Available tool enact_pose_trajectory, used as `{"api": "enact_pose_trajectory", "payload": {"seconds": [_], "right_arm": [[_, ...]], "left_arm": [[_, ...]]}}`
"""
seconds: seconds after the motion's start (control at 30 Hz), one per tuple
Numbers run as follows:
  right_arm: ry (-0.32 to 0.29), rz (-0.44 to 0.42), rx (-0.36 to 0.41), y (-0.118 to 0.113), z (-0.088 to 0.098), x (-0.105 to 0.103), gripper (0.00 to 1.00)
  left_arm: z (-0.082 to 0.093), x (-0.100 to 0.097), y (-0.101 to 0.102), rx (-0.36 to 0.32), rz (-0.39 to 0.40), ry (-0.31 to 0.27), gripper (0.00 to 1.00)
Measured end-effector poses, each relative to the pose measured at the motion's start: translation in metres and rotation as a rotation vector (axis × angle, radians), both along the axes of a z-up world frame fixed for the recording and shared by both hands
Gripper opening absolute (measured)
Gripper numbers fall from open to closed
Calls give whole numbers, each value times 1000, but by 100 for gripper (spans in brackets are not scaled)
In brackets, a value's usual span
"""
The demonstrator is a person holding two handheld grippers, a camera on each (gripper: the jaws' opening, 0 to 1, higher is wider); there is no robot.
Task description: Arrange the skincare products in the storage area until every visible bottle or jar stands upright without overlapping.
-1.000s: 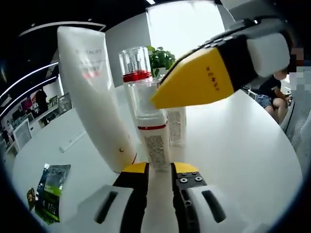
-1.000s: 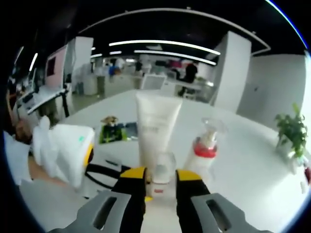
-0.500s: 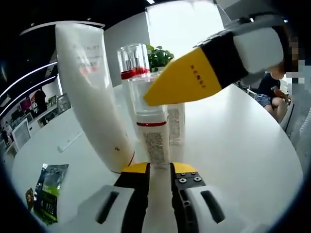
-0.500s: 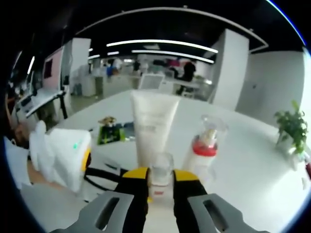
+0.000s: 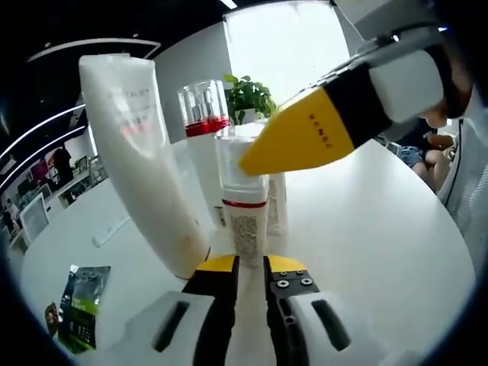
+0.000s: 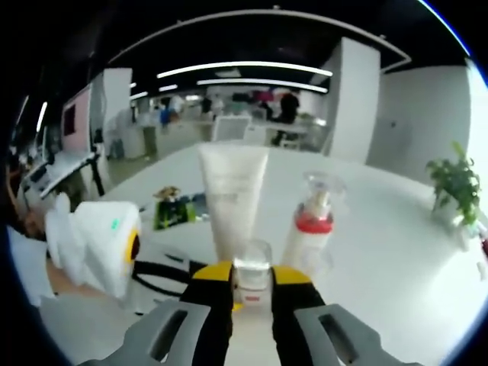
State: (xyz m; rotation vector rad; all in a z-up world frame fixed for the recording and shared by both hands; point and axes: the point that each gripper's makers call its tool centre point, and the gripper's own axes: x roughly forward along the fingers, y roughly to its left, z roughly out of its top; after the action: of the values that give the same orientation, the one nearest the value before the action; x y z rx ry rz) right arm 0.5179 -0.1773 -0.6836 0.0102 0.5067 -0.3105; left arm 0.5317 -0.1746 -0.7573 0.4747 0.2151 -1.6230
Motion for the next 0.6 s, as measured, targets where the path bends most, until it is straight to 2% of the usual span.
{"api": "enact_pose_trajectory", "payload": {"seconds": [0.23, 0.6], "right_arm": [[-3, -3, 25, 3, 1, -3, 12], [3, -12, 40, 7, 1, -10, 11]], "left_arm": [[7, -4, -2, -27, -20, -1, 21], [13, -8, -5, -49, -34, -15, 22]]}}
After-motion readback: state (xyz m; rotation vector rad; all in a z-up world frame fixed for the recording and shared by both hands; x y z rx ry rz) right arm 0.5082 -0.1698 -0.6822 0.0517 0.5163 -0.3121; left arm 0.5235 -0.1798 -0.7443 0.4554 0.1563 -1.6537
